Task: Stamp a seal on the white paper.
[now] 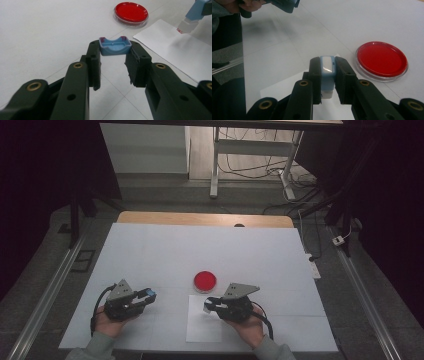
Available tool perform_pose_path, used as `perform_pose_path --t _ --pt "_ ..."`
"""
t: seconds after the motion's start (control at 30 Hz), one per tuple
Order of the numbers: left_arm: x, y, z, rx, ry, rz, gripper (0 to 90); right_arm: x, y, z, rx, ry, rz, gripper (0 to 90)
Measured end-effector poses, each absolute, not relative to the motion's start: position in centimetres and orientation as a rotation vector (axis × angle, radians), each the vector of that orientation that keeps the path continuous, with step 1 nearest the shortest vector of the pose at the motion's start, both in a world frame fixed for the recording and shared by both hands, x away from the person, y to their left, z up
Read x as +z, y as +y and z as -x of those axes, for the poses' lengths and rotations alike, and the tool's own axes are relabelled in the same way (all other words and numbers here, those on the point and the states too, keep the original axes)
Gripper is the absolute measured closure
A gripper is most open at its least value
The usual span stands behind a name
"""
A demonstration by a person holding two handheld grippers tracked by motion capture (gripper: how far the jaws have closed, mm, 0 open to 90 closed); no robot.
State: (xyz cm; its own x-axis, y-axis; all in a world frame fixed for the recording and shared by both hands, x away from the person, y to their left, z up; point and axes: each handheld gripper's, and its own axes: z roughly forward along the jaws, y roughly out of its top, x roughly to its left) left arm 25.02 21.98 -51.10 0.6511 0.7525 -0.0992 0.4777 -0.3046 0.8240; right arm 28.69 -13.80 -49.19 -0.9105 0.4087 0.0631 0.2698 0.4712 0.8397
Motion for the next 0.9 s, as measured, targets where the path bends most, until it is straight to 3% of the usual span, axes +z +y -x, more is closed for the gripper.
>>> perform_pose_path --t 0.9 --pt "-51.1 22.0 -25.0 0.385 0.962 -1.968 65.3 -50.0 -12.7 -28.1 1.380 2.621 -0.529 75.4"
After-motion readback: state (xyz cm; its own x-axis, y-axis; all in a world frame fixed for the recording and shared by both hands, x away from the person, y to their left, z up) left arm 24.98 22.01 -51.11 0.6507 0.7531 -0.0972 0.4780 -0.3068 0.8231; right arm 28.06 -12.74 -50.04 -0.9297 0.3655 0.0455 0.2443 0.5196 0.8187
